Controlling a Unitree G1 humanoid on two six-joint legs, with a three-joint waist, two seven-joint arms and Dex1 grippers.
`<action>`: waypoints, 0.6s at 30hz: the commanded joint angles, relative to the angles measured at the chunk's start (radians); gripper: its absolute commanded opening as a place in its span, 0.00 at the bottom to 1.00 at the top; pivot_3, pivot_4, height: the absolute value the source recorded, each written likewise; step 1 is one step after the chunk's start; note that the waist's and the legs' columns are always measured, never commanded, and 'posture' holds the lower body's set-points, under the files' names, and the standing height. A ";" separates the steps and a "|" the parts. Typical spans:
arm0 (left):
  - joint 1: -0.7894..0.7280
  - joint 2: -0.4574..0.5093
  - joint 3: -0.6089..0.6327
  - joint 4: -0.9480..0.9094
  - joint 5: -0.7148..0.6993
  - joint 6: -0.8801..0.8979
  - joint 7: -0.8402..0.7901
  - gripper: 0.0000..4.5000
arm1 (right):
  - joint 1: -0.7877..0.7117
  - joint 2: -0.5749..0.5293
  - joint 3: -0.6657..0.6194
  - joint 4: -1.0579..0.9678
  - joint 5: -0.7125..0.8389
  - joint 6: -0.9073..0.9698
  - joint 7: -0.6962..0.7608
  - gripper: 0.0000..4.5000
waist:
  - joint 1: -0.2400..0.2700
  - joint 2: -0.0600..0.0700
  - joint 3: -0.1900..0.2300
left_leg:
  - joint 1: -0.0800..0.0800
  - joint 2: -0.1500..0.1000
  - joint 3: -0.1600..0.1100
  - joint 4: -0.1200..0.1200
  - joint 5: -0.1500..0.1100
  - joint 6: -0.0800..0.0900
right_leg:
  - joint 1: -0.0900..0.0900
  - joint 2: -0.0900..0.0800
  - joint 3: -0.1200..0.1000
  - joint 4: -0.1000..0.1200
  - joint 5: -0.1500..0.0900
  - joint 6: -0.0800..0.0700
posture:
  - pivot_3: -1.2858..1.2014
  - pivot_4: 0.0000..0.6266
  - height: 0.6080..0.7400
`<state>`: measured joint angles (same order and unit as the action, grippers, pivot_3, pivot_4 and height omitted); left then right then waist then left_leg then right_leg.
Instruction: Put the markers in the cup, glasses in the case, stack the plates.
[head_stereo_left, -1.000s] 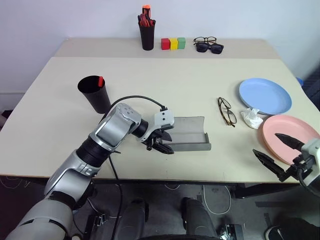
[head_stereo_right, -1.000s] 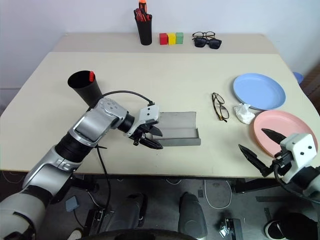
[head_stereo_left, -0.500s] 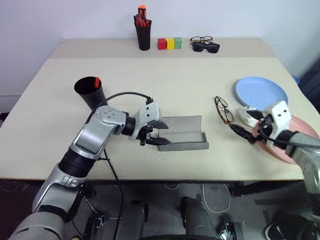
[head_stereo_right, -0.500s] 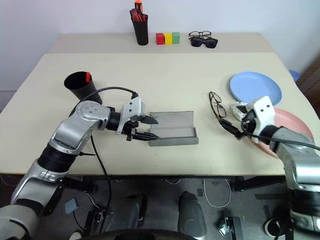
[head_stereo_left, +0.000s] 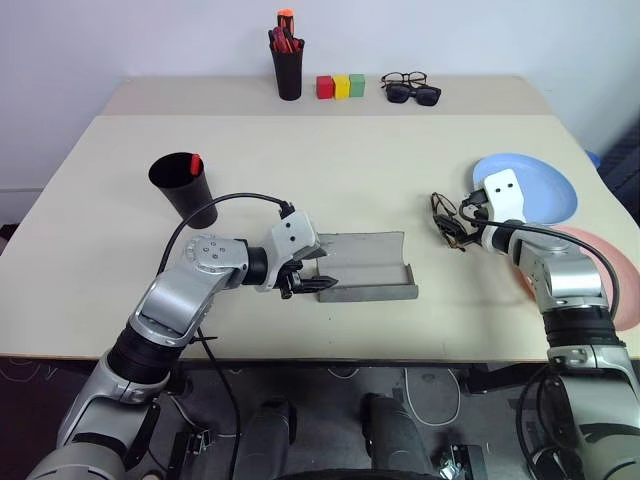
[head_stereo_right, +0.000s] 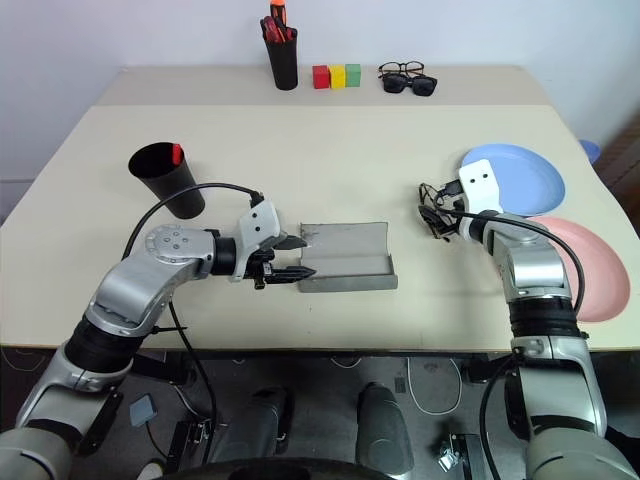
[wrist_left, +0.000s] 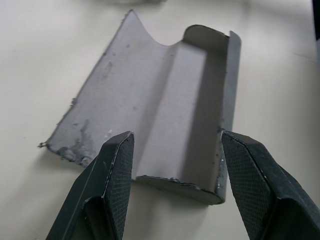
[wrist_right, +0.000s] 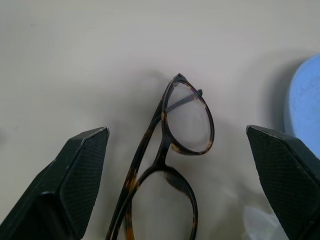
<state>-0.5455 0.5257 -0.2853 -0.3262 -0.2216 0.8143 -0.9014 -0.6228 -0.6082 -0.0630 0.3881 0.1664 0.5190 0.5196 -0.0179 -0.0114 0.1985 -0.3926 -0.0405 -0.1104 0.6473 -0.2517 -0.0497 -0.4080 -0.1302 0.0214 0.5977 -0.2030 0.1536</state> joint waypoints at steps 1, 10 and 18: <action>-0.001 0.005 0.030 -0.043 -0.022 0.014 0.026 0.62 | -0.052 -0.003 0.007 0.030 -0.017 0.010 0.016 1.00 | -0.001 0.000 0.000 | 0.000 0.000 0.000 0.000 0.000 0.000 | 0.000 0.000 0.000 0.000 0.000 0.000 | 0.52 0.24 0.99; 0.009 0.015 0.027 -0.070 -0.053 0.043 0.065 0.62 | -0.066 -0.004 0.024 0.038 -0.025 0.054 0.057 1.00 | -0.002 0.000 0.000 | 0.000 0.000 0.000 0.000 0.000 0.000 | 0.000 0.000 0.000 0.000 0.000 0.000 | 0.52 0.24 0.99; 0.008 0.018 0.019 -0.079 -0.075 0.062 0.080 0.63 | -0.059 -0.011 0.020 0.024 -0.027 0.080 0.073 0.94 | -0.002 0.000 0.000 | 0.000 0.000 0.000 0.000 0.000 0.000 | 0.000 0.000 0.000 0.000 0.000 0.000 | 0.52 0.24 0.99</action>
<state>-0.5341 0.5391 -0.2825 -0.3671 -0.2828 0.8727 -0.8244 -0.6679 -0.6072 -0.0311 0.4385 0.1404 0.5986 0.5886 -0.0198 -0.0114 0.1985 -0.3925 -0.0403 -0.1104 0.6471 -0.2517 -0.0497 -0.4081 -0.1297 0.0215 0.5977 -0.2030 0.1536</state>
